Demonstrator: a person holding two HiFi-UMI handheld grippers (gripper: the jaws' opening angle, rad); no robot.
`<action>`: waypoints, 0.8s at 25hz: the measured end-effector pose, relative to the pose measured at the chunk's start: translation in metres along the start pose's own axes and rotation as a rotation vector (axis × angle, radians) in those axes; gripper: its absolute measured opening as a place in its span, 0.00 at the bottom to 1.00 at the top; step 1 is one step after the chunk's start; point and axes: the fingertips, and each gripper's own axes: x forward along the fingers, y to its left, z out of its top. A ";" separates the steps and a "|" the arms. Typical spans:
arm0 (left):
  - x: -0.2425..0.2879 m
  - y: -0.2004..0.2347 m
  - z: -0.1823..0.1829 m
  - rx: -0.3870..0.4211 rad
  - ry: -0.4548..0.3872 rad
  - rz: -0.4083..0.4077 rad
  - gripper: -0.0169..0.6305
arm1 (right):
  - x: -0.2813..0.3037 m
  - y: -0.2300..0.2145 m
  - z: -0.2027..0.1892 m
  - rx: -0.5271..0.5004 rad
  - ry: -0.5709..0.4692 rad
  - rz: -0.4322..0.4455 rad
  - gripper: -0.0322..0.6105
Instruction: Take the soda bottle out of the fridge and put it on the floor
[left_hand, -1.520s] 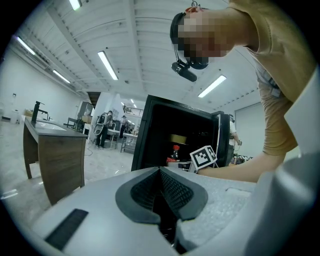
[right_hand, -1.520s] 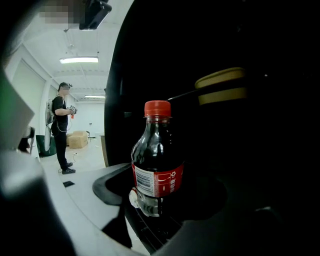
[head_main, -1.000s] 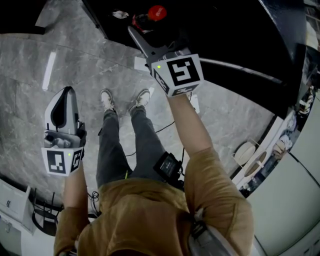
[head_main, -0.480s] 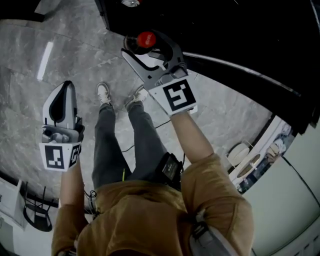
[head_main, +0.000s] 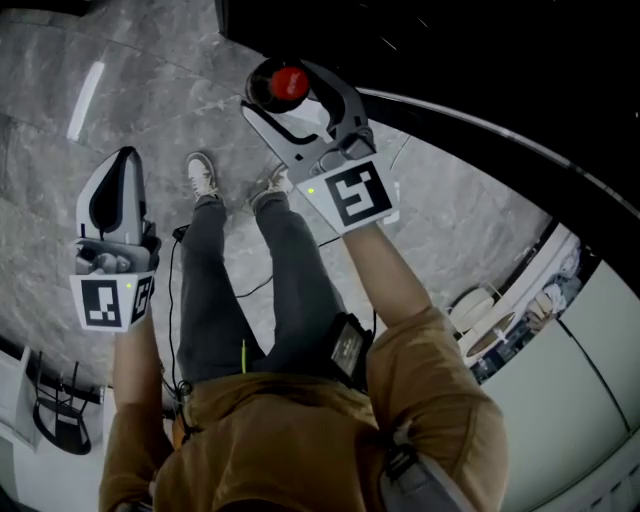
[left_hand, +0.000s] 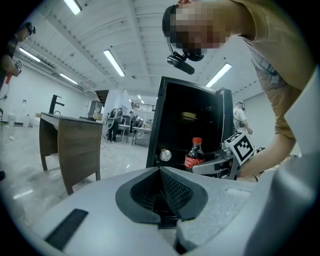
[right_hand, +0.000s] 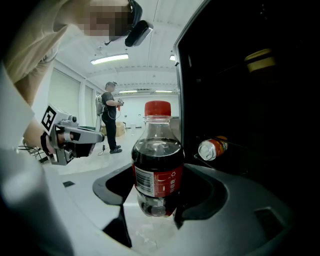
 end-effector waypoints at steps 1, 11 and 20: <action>0.001 0.002 -0.007 -0.001 0.001 0.002 0.03 | 0.002 0.002 -0.008 -0.001 0.010 0.004 0.50; 0.022 0.033 -0.080 -0.001 0.008 0.001 0.03 | 0.045 0.016 -0.091 -0.010 0.067 0.058 0.50; 0.059 0.048 -0.150 -0.006 0.015 -0.059 0.03 | 0.082 0.014 -0.163 -0.030 0.106 0.085 0.50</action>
